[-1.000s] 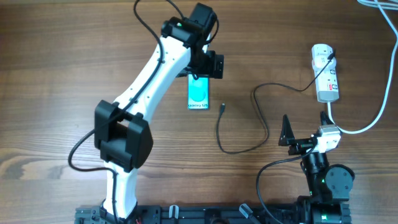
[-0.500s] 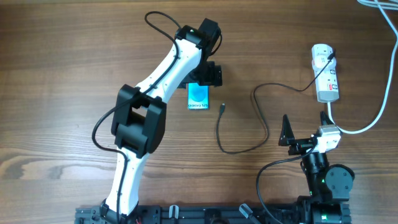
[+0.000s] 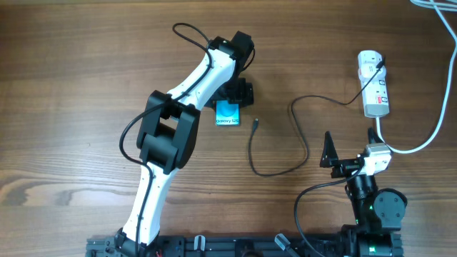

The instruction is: Plug charger to phone and switch on socket

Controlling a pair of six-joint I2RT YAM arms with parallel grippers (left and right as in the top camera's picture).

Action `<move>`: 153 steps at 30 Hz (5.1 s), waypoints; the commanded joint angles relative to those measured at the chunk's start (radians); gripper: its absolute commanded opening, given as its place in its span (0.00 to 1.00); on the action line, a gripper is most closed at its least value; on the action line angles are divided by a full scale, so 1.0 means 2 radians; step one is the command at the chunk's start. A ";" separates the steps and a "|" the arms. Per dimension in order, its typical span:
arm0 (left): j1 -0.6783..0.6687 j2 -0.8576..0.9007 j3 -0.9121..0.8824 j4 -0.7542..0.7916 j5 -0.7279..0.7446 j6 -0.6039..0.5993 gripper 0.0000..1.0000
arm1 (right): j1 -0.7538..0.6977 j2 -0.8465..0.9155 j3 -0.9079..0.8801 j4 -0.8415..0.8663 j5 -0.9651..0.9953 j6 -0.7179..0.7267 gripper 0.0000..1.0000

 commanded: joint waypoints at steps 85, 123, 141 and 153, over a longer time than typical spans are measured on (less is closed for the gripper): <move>0.192 -0.186 0.031 -0.173 0.779 -0.109 0.60 | 0.003 -0.004 -0.001 0.002 0.007 0.007 1.00; 0.192 -0.186 0.031 -0.172 0.779 -0.109 0.59 | 0.003 0.533 0.438 0.009 -0.580 0.257 1.00; 0.192 -0.186 0.031 -0.172 0.761 -0.109 0.59 | 0.256 0.604 0.734 -0.438 0.051 0.188 1.00; 0.192 -0.186 0.031 -0.131 0.699 -0.162 0.58 | 0.339 0.690 0.828 -0.489 0.080 0.187 1.00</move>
